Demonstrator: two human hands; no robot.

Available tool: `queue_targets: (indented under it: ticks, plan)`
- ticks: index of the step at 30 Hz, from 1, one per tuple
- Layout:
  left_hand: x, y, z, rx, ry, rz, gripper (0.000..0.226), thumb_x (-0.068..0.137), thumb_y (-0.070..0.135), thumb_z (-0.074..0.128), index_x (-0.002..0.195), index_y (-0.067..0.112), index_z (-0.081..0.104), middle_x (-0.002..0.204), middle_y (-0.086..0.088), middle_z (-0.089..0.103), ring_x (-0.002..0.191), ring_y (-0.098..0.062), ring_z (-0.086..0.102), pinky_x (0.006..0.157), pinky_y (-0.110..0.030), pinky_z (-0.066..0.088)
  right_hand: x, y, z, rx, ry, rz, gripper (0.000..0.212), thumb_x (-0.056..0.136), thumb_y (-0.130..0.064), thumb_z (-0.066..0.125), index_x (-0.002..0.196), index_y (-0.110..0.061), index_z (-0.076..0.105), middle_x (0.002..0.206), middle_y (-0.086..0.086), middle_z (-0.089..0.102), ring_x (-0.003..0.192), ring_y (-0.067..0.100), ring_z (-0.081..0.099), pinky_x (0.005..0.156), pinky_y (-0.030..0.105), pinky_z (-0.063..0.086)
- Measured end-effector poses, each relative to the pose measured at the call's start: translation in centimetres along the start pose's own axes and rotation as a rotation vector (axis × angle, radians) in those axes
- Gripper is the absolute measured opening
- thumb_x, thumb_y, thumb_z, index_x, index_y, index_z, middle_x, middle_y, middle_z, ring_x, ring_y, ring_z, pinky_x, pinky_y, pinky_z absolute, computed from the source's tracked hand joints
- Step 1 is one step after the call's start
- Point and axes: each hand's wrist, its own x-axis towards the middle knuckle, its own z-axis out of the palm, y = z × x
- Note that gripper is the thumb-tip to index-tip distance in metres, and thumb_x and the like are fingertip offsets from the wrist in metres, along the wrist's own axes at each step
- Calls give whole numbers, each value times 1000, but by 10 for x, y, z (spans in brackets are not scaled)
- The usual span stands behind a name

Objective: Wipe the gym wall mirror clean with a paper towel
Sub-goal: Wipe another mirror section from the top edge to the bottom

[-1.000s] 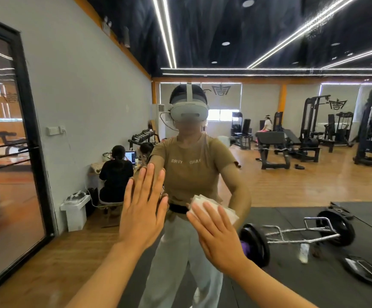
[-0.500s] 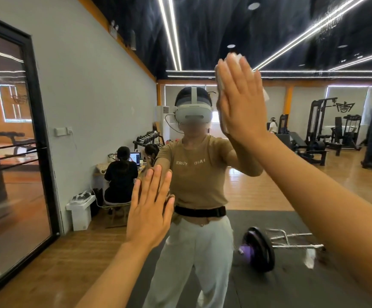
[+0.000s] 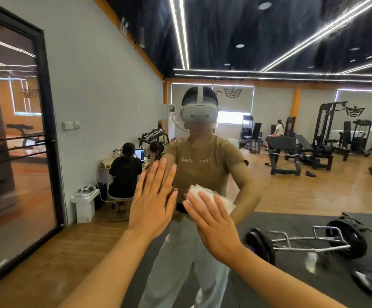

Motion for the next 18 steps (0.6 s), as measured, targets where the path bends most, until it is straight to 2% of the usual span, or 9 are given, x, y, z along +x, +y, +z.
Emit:
queue_targets:
  ticks: [2, 6, 8, 10, 13, 16, 18]
  plan:
    - [1, 0, 0, 14, -4, -4, 67, 104, 40, 29, 161, 19, 2, 169, -7, -1, 155, -23, 5, 122, -48, 13, 0, 4, -4, -22, -41, -25, 63, 96, -12, 39, 157, -16, 26, 165, 4, 23, 153, 25, 14, 124, 48, 11]
    - [-1, -1, 1, 33, -1, 7, 68, 103, 41, 29, 161, 18, 1, 169, -8, -1, 155, -24, 5, 121, -48, 14, 29, 38, -27, -96, -70, -207, 63, 94, -13, 39, 157, -15, 29, 164, 6, 25, 152, 28, 19, 123, 48, 14]
    - [0, 0, 2, 43, 2, 4, 68, 104, 42, 28, 161, 17, 1, 169, -8, 0, 155, -24, 6, 121, -48, 15, 73, 65, -46, -85, 15, -125, 63, 94, -11, 39, 156, -13, 26, 162, 11, 27, 150, 31, 20, 123, 50, 16]
    - [1, 0, 2, 54, 7, -5, 68, 104, 42, 27, 161, 18, 1, 169, -8, 0, 155, -25, 7, 120, -49, 16, 130, 93, -68, -69, 117, 47, 61, 97, -11, 38, 156, -12, 21, 162, 14, 25, 151, 34, 18, 124, 50, 13]
    - [1, 0, 2, 56, 0, -1, 67, 104, 43, 27, 161, 18, 3, 169, -8, 1, 155, -25, 8, 120, -49, 17, 202, 123, -96, -24, 227, 253, 55, 103, -10, 38, 157, -11, 26, 163, 14, 25, 152, 34, 17, 125, 50, 10]
    - [1, 3, -2, 51, -4, -12, 67, 104, 42, 28, 161, 17, 5, 169, -8, 2, 155, -25, 8, 120, -48, 17, 227, 125, -97, 4, 303, 349, 53, 103, -12, 37, 156, -11, 29, 162, 12, 27, 152, 34, 18, 124, 53, 11]
    - [2, 5, -8, 26, 0, -9, 65, 104, 41, 28, 161, 18, 6, 169, -6, 3, 155, -23, 7, 121, -46, 16, 214, 108, -85, 30, 354, 345, 53, 103, -13, 39, 155, -10, 31, 161, 13, 29, 151, 36, 20, 122, 56, 15]
